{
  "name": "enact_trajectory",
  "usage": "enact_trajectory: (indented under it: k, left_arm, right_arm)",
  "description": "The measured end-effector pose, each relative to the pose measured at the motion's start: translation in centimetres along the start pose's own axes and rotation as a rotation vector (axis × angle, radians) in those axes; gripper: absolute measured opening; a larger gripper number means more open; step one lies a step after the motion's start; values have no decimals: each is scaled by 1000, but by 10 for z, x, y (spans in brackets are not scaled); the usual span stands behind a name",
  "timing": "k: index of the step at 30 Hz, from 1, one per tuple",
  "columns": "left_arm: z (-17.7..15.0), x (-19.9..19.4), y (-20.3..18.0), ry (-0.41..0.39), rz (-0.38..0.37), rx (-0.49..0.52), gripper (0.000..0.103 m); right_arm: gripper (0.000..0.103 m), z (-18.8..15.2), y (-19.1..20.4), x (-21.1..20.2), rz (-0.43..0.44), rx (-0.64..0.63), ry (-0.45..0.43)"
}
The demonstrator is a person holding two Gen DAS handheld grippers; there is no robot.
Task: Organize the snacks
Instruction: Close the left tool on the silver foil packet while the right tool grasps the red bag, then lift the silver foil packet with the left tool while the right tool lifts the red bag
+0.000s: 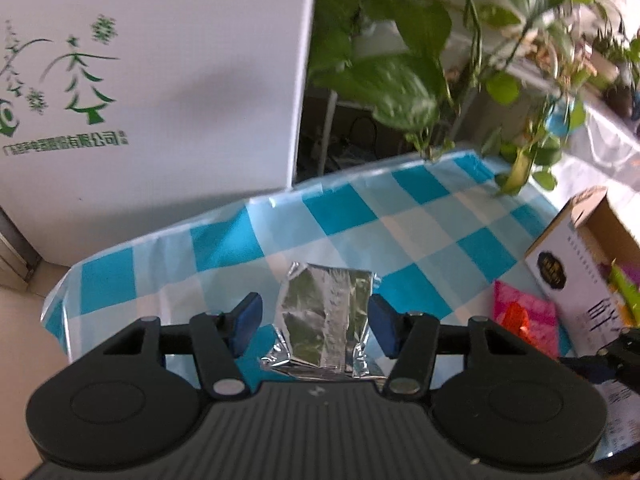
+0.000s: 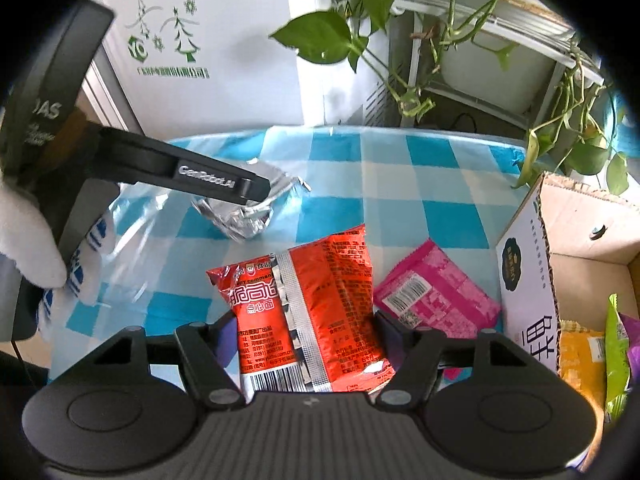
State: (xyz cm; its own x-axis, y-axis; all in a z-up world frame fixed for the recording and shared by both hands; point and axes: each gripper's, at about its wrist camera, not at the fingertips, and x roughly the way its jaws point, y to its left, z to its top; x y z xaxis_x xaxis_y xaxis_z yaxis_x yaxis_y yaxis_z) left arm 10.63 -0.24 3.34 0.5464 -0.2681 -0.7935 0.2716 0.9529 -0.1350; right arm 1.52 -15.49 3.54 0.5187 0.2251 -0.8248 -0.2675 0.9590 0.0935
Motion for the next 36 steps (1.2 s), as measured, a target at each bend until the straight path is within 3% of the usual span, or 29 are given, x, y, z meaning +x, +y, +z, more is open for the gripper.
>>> enact_trajectory:
  k: [12,18,21,24,30,34,36]
  left_arm:
    - [-11,-28,0,-50,-11,-22,55]
    - [-6,-13,3,-37,5,-30,80]
    - [-1,0,-1,-12,-10,-19,82]
    - [1,18,-9,35,12,29,85]
    - [-2,49,-9,114,56,30,86]
    - [-3,58,-16,130,57,68,101]
    - [-4,60,-20,130,58,83,103]
  right_arm:
    - [75,5,-12,-11,-12,40,-29]
    - [75,4,-19,-13,-23,63,-32]
    - [75,5,-20,-13,-26,69,-31]
    - [75,4,-20,-13,-29,76,-32]
    - [75,3,-22,-13,-38,85,-30]
    - [75,3,-22,-13,-40,84,-29]
    - [75,3,-22,-13,-39,83,-30]
